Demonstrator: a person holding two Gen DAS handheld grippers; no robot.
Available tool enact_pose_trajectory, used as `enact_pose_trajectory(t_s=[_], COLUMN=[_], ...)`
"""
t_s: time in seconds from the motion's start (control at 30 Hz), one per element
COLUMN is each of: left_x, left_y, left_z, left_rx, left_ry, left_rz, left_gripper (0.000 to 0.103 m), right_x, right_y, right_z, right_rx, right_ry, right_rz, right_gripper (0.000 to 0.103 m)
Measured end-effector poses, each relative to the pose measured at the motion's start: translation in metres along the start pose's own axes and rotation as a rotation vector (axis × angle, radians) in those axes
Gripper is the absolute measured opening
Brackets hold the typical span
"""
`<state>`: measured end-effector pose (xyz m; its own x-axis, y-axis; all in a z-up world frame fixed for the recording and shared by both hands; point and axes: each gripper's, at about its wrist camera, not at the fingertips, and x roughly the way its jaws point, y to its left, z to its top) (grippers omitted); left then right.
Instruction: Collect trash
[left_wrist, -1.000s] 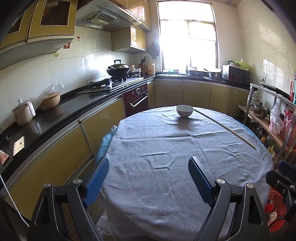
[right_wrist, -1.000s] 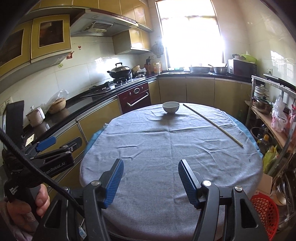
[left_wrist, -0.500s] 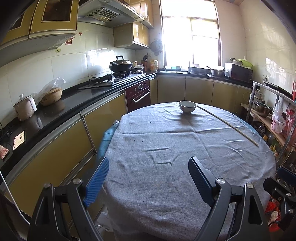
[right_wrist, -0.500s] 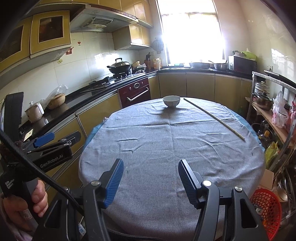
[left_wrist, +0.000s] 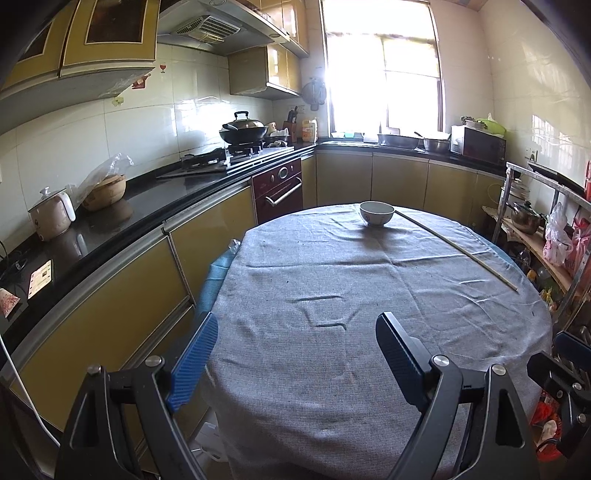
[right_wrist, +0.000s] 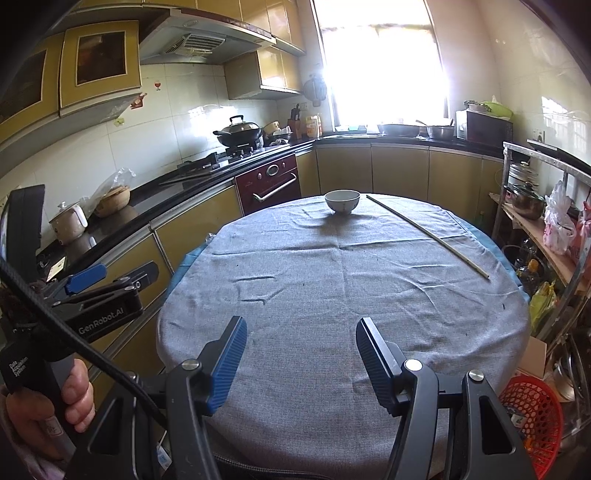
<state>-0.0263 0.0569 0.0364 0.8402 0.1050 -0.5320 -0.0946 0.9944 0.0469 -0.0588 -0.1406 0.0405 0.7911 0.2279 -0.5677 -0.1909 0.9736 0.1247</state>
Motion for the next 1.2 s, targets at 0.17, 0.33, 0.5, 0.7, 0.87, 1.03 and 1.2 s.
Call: enact_pose_trajectory(t_s=[0.17, 0.33, 0.5, 0.7, 0.87, 1.03, 1.2], left_x=[0.001, 0.0019, 0.0028, 0.0026, 0.0032, 0.0035, 0.0039], left_y=[0.0001, 0.0001, 0.0004, 0.0003, -0.0006, -0.0001, -0.0007], left_z=[-0.0004, -0.0016, -0.0023, -0.0025, -0.0029, -0.0033, -0.0045], left_rx=[0.0, 0.002, 0.002, 0.002, 0.004, 0.001, 0.004], left_ry=[0.003, 0.008, 0.012, 0.011, 0.014, 0.015, 0.018], left_rz=[0.001, 0.003, 0.0, 0.0, 0.0, -0.002, -0.003], left_gripper=[0.088, 0.088, 0.088, 0.088, 0.088, 0.088, 0.088], right_x=[0.0001, 0.001, 0.0021, 0.0027, 0.0035, 0.0035, 0.0042], right_y=[-0.0009, -0.0022, -0.0035, -0.0046, -0.0056, -0.0064, -0.0059], right_z=[-0.0005, -0.001, -0.0021, -0.0033, -0.0041, -0.0046, -0.0049], right_rx=[0.004, 0.008, 0.011, 0.017, 0.02, 0.023, 0.024], right_ry=[0.002, 0.005, 0.007, 0.008, 0.01, 0.011, 0.012], right_rz=[0.0, 0.003, 0.003, 0.004, 0.004, 0.005, 0.005], right_gripper=[0.065, 0.065, 0.065, 0.065, 0.065, 0.065, 0.065])
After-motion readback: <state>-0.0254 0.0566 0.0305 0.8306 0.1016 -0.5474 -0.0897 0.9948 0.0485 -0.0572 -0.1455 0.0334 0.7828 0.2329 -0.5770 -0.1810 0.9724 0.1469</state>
